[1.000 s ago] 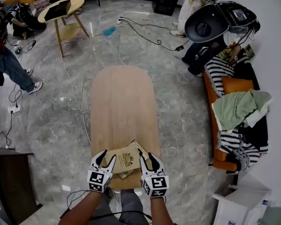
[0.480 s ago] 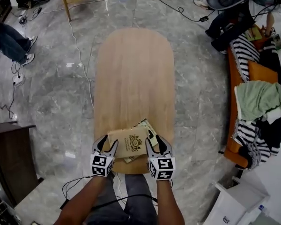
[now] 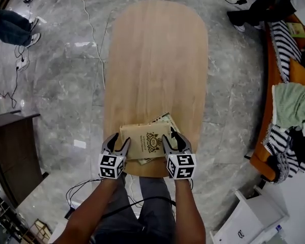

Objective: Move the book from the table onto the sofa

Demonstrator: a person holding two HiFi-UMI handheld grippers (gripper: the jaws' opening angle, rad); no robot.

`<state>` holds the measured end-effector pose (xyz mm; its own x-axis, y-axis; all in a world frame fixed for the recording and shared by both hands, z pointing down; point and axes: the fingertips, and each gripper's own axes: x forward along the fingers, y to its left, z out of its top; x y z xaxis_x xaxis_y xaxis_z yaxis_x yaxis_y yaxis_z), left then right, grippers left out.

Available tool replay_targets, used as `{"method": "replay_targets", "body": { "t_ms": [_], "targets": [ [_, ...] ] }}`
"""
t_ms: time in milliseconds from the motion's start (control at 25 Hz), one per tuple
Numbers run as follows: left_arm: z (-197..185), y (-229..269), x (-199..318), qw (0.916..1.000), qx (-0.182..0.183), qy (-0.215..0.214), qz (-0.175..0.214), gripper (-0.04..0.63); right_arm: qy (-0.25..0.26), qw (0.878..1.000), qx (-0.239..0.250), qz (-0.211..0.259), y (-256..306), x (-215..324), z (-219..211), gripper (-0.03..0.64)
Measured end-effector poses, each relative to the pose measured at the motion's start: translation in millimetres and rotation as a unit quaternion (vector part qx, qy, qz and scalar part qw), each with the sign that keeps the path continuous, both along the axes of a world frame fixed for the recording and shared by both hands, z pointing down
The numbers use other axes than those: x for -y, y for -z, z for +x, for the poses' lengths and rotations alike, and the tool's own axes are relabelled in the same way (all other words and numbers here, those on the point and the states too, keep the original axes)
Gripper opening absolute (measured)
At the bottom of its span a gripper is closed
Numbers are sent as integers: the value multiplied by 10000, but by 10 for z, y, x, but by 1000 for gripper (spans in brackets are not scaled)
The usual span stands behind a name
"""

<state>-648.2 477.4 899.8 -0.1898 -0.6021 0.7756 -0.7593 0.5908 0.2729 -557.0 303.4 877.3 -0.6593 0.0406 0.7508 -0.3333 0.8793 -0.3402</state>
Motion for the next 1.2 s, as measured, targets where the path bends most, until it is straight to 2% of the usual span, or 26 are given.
{"method": "replay_targets", "body": {
  "t_ms": [120, 280, 440, 600, 840, 1200],
  "targets": [
    [-14, -11, -2, 9998, -26, 158, 138, 210, 31, 9998, -61, -169, -131, -37, 11, 209],
    [-4, -30, -10, 9982, -248, 426, 331, 221, 45, 9990, -138, -430, -245, -113, 44, 213],
    [24, -26, 4, 9976, -372, 416, 412, 221, 30, 9982, -252, -537, -306, -167, 69, 218],
    [137, -23, 75, 9974, -507, 229, 449, 235, -88, 9973, -251, -690, -336, -176, 69, 223],
    [173, -68, 102, 9957, -686, 405, 473, 233, -152, 9978, -274, -588, -340, -168, 81, 222],
    [100, 83, 171, 9968, -545, 222, 541, 233, -179, 9998, -52, -66, -50, -159, 76, 221]
  ]
}}
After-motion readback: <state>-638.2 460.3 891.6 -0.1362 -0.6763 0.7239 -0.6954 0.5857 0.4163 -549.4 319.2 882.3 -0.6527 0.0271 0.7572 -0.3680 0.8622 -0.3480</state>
